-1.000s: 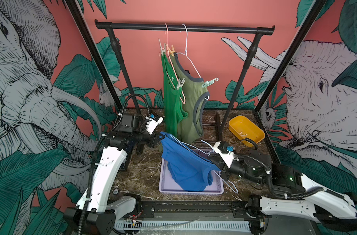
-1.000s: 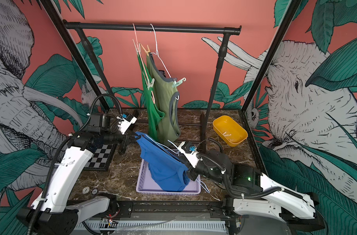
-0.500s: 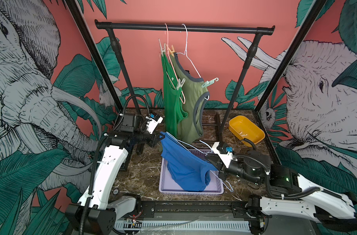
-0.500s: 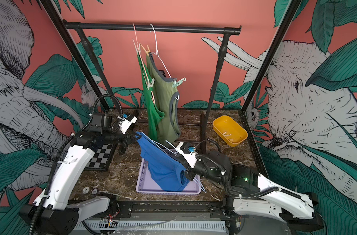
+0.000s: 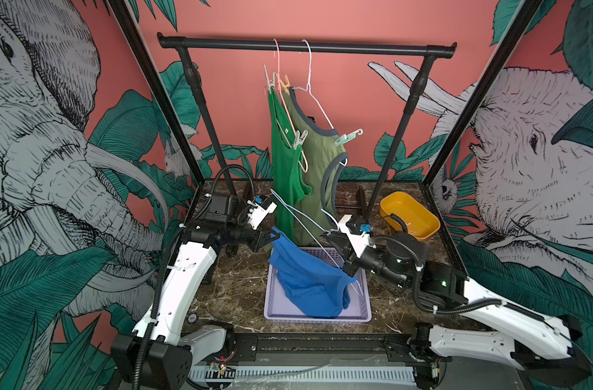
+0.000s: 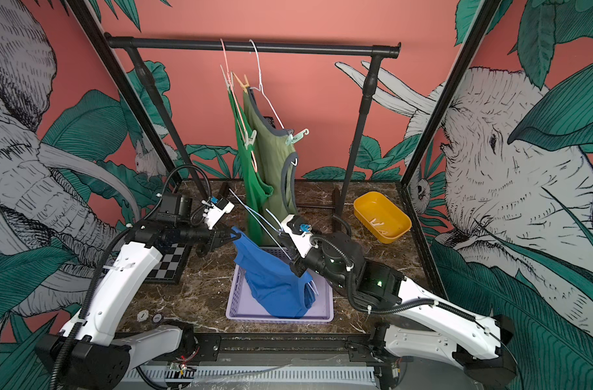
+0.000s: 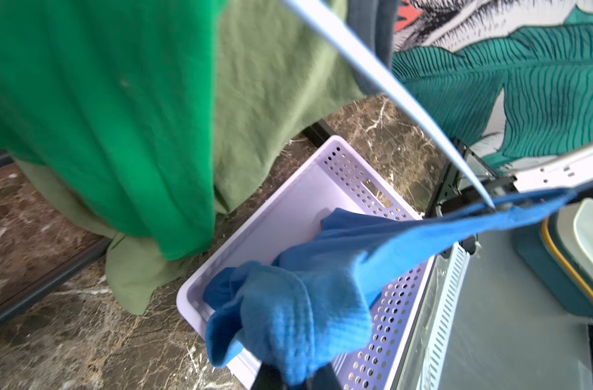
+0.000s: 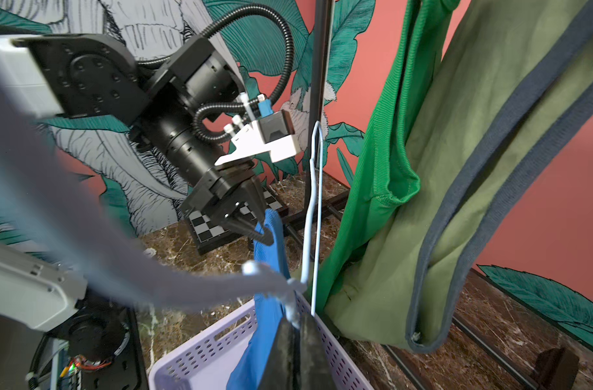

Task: Remove the clothespins securing tank tops to the hanger
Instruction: Remove the tank top from the hanger.

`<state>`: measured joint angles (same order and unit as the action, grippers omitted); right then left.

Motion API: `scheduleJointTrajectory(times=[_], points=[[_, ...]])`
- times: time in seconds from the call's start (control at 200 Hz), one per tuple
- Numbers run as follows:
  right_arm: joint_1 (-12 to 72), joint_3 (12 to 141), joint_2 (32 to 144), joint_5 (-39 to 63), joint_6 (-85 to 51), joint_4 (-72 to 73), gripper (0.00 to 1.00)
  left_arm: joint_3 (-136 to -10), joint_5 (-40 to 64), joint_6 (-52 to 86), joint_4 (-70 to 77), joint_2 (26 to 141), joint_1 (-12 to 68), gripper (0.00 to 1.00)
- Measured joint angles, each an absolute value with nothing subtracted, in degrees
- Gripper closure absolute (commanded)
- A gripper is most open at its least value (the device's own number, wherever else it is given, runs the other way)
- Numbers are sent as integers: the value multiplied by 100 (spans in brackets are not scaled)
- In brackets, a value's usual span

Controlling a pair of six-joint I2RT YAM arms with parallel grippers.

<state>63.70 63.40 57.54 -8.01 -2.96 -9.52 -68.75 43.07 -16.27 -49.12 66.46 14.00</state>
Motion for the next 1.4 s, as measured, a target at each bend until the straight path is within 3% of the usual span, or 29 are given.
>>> scheduleJointTrajectory(times=[0.705,1.4], points=[[5833,6344,6783,244,-517,1177,100,-6652,4694,-2786,-5566,6565,1955,100],[5806,6329,7579,523,-762,2764,100,-6543,5218,-3085,-5830,6554,2060,100]])
